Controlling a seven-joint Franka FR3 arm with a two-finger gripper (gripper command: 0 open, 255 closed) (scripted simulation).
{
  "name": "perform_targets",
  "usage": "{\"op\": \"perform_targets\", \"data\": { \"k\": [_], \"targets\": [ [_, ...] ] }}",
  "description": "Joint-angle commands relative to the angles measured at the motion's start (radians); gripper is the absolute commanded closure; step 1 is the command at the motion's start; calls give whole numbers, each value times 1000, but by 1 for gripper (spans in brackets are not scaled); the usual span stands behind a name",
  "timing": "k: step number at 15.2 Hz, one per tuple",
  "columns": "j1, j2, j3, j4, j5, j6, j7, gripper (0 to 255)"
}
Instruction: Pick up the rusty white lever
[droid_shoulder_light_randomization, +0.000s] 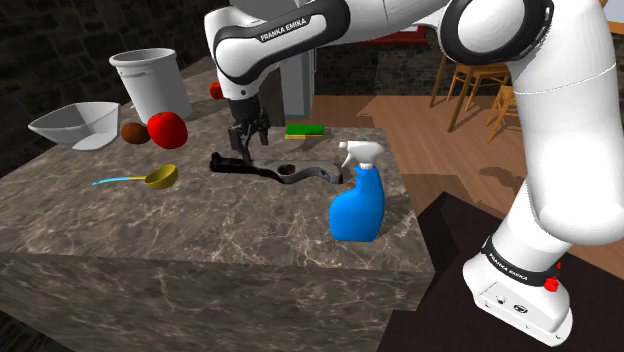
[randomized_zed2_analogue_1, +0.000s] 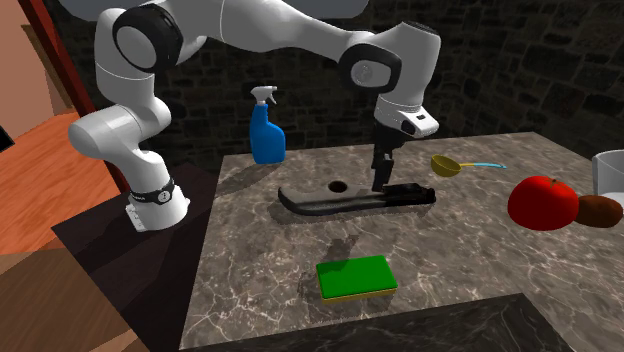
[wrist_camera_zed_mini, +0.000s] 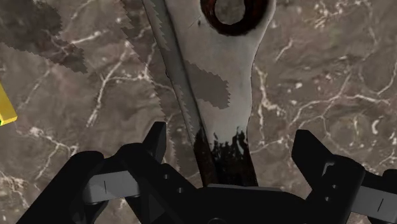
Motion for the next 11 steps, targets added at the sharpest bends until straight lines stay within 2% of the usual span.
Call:
{"op": "perform_targets", "data": {
  "k": [1, 6, 7, 11],
  "targets": [
    [0, 8, -1, -11, -2, 20, 0, 0],
    [0, 21, -3, -40, -6, 61, 2, 0],
    [-1, 20, -3, -41, -6, 61, 2, 255],
    [-1, 20, -3, -42, -5, 61, 1, 255]
  ]
}}
